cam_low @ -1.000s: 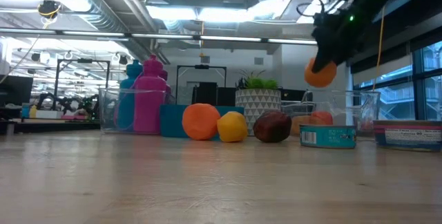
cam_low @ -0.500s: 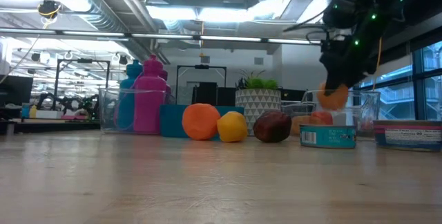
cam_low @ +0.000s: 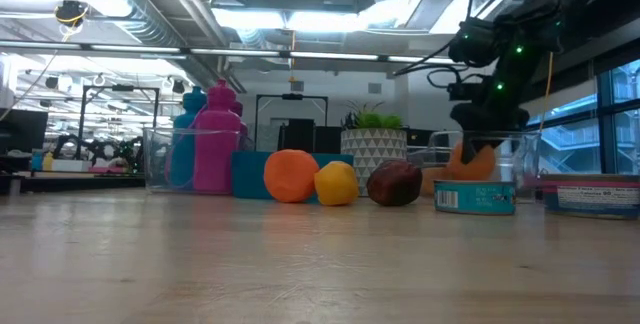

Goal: Pick & Place Food Item
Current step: Put the left orange into the right transparent bin

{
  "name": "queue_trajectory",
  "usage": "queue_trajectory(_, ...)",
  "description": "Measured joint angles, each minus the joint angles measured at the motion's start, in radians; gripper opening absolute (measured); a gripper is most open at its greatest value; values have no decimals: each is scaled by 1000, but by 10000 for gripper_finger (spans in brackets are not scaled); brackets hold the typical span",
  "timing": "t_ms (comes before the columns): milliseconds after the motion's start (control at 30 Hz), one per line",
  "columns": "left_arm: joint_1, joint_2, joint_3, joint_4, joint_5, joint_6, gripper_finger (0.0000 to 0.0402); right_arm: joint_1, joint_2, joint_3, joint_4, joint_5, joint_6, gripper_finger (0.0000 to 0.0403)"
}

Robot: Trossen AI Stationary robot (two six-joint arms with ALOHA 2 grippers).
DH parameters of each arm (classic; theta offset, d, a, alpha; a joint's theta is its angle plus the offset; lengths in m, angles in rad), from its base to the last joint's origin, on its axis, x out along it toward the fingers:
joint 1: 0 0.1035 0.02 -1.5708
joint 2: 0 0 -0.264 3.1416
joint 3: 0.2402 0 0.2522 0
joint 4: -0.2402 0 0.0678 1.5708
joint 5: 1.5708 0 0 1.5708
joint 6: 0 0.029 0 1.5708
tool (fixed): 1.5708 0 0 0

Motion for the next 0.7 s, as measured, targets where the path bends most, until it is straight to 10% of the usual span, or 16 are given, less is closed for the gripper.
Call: queue_trajectory(700, 0, 0, 0, -1, -3, -3, 397, -33, 4, -2, -22, -16, -9, 343)
